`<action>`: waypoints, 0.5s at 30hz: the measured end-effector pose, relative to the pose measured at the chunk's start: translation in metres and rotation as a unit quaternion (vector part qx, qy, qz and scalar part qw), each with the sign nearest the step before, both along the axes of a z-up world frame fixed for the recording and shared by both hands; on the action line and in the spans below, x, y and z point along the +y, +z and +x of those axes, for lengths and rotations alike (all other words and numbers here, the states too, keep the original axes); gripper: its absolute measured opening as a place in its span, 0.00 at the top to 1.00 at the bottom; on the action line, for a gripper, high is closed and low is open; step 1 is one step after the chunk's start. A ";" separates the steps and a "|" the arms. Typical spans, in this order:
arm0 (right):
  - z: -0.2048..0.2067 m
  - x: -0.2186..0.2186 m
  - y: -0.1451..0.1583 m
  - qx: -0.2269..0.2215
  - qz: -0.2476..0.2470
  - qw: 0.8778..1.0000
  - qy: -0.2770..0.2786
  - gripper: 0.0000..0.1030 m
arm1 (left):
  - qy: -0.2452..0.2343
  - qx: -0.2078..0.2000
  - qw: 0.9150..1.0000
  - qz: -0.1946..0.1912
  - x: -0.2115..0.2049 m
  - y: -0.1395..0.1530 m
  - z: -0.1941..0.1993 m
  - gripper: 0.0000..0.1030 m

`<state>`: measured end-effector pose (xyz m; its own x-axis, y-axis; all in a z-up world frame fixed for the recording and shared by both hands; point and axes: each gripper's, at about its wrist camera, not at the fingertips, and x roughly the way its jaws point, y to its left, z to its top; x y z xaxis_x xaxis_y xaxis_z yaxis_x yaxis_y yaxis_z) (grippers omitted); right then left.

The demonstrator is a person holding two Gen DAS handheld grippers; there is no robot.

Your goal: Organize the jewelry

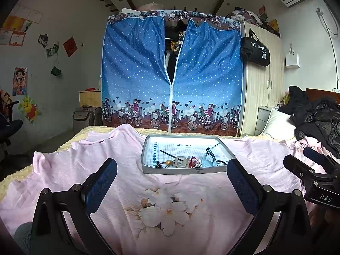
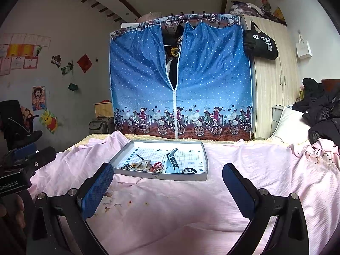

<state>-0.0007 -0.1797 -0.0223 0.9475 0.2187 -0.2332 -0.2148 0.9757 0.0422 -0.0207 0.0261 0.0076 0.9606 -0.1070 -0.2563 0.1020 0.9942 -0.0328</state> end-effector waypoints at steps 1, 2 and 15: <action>0.000 0.000 0.000 0.000 0.000 1.000 0.000 0.00 | 0.000 0.000 1.000 0.000 0.000 0.000 0.000 0.02; 0.000 0.000 0.000 0.000 0.000 1.000 0.000 0.00 | 0.001 0.000 1.000 0.000 0.000 0.000 0.000 0.02; 0.000 0.000 0.000 0.001 0.001 1.000 0.000 0.00 | 0.000 0.000 1.000 0.001 -0.001 -0.001 0.000 0.02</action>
